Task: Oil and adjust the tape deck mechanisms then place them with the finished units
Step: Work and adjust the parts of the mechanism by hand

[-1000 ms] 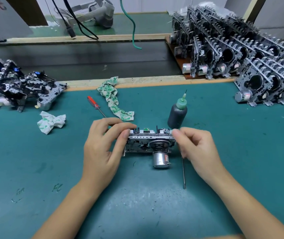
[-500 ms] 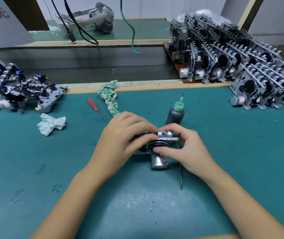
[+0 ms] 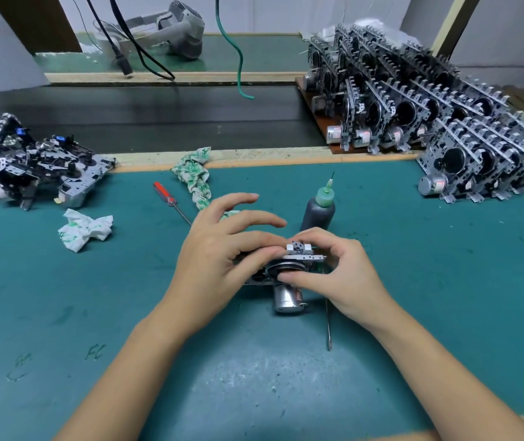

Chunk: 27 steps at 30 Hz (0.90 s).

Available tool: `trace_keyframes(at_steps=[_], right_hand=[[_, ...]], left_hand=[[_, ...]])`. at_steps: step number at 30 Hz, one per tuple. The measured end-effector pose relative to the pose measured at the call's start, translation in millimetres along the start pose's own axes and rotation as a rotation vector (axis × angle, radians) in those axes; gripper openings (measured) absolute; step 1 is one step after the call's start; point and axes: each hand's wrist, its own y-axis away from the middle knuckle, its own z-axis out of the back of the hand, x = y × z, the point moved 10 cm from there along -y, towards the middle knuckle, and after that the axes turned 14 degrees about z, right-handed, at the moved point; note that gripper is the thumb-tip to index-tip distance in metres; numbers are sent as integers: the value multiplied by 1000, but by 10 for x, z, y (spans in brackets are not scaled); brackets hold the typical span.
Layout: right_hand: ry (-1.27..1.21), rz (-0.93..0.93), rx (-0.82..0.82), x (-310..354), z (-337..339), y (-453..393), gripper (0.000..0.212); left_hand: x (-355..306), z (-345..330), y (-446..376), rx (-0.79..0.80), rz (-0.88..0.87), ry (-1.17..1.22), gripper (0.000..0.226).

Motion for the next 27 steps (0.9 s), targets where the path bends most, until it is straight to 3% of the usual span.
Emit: trace_keyframes(at_steps=[22,27], right_hand=[[91,49,49,38,-3,35,32],[519,184,-9,167,250,107,34]], left_hand=[[33,-19,17,14,4,44,23],[24,-7,18,-12,-12,22,24]])
